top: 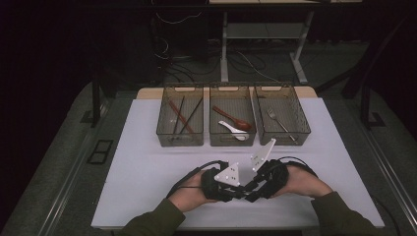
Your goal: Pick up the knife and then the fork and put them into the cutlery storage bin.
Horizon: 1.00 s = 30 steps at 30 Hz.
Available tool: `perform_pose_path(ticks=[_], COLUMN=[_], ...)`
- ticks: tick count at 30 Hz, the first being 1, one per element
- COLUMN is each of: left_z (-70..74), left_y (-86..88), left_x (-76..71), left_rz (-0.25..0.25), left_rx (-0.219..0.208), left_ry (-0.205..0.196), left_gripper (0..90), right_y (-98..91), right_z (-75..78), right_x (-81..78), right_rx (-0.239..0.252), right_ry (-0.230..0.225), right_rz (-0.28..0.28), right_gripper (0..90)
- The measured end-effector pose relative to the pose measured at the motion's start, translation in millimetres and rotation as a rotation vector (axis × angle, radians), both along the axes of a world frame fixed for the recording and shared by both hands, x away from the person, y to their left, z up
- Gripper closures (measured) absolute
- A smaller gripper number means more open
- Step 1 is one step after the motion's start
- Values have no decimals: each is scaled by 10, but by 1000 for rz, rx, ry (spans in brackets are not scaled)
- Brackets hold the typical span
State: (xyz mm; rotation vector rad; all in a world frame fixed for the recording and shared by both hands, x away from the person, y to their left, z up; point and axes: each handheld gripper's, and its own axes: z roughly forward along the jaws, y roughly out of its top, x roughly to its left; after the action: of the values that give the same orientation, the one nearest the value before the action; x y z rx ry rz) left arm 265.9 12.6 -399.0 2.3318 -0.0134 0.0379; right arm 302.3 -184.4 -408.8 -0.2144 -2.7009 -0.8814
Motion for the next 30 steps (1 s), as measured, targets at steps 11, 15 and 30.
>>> perform_pose_path(ticks=[11,15,30], left_z=[-22,-26,-22], left_y=[33,57,514], left_x=[42,53,87], left_rz=[17,33,219], left_rx=[-19,-27,-149], left_ry=[16,19,72], left_gripper=[894,848,637], right_y=[15,-51,-412], right_z=[-65,-28,96], right_x=[-42,-1,151], right_rx=[-36,-13,-8], right_ry=[-86,-121,-215], right_rz=[27,-8,-198], right_gripper=[831,831,830])
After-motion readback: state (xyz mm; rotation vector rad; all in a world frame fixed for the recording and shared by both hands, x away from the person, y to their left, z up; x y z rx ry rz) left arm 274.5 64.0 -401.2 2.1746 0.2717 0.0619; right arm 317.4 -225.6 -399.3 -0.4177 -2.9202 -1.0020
